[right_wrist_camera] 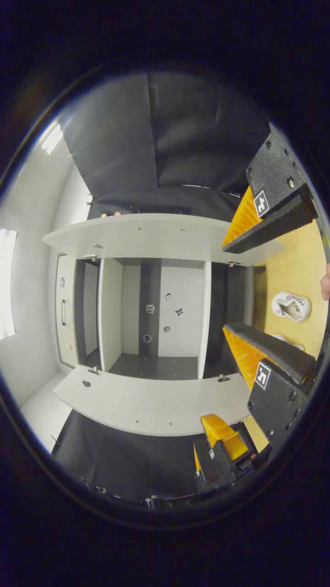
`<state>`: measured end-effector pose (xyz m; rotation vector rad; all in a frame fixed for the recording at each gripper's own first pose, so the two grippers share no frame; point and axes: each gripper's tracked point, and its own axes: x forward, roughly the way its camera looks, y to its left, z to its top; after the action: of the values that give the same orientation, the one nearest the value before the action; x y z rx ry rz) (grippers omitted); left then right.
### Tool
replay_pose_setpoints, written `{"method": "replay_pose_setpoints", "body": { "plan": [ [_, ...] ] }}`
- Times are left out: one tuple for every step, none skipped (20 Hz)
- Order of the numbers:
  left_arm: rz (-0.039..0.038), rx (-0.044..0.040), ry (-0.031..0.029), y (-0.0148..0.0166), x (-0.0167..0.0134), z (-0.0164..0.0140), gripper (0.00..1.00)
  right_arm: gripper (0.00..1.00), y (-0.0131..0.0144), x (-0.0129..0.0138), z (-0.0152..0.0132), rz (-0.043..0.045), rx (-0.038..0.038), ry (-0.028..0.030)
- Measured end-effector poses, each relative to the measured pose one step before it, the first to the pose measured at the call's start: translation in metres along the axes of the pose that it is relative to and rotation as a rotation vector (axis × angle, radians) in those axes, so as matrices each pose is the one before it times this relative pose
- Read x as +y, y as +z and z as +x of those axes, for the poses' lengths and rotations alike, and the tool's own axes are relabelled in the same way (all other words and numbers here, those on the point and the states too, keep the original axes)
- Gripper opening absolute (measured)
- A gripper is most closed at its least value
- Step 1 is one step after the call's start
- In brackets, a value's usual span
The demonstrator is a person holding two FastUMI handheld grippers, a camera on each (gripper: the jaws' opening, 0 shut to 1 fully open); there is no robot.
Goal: Grab one shoe with the right hand and put it into the shoe cabinet, grab the other shoe with the left hand and put it into the shoe cabinet; then close the right door with the right hand and the left door with the left hand.
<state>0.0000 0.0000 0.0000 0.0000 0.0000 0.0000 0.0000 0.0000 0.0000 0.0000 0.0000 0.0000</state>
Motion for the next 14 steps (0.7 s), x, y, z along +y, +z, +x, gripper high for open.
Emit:
{"method": "replay_pose_setpoints", "body": {
  "plan": [
    [0.01433,-0.00895,0.00712,0.00203,0.00101,0.00028,0.95,0.99,0.00155,-0.00099,0.00032,0.00416,-0.00261,-0.00325],
    [0.01326,-0.00595,0.00536,0.00015,0.00028,0.00073,0.94,0.99,0.00035,-0.00114,0.00078,0.00185,-0.00145,-0.00381],
    [0.00749,0.00376,-0.00228,-0.00130,-0.00190,-0.00108,0.95,0.99,0.00086,-0.00139,0.00099,0.00067,-0.00112,-0.00317],
    [0.00442,0.00013,-0.00316,-0.00202,-0.00189,0.00025,0.95,0.99,0.00044,-0.00078,0.00036,-0.00005,-0.00106,-0.00274],
    [0.00136,0.00181,-0.00095,-0.00098,-0.00115,0.00035,0.95,0.99,-0.00105,-0.00110,0.00038,0.00041,0.00380,-0.00235],
    [-0.00410,0.00737,-0.00234,-0.00327,-0.00160,-0.00031,0.94,0.99,-0.00086,0.00027,0.00010,0.00307,0.00293,0.00112],
    [-0.00770,0.00350,-0.00366,-0.00183,-0.00159,0.00057,0.94,0.99,-0.00034,-0.00016,-0.00035,0.00202,0.00282,0.00133],
    [-0.00623,0.00308,-0.00187,-0.00177,-0.00114,0.00053,0.94,0.99,-0.00086,-0.00005,-0.00031,0.00111,0.00211,0.00082],
    [-0.00321,0.00483,-0.00063,-0.00091,-0.00068,0.00009,0.94,0.94,0.00010,-0.00069,0.00018,-0.00031,0.00125,0.00000],
    [-0.00118,0.00183,-0.00030,-0.00004,-0.00013,0.00018,0.94,0.99,-0.00005,-0.00087,-0.00029,0.00000,0.00113,-0.00046],
    [-0.00135,-0.00077,0.00217,0.00056,0.00024,-0.00021,0.94,0.94,0.00082,-0.00087,0.00017,0.00105,0.00048,0.00079],
    [-0.00263,-0.00270,0.00127,0.00121,0.00078,0.00034,0.94,0.99,-0.00008,-0.00010,-0.00024,0.00146,0.00009,0.00076],
    [-0.00345,-0.00151,0.00184,0.00082,0.00015,-0.00012,0.94,0.99,0.00132,-0.00110,0.00034,0.00131,-0.00185,-0.00047],
    [-0.00201,-0.00215,0.00252,0.00049,0.00021,0.00030,0.94,0.99,0.00111,-0.00095,0.00001,0.00090,-0.00206,-0.00097]
  ]
}}
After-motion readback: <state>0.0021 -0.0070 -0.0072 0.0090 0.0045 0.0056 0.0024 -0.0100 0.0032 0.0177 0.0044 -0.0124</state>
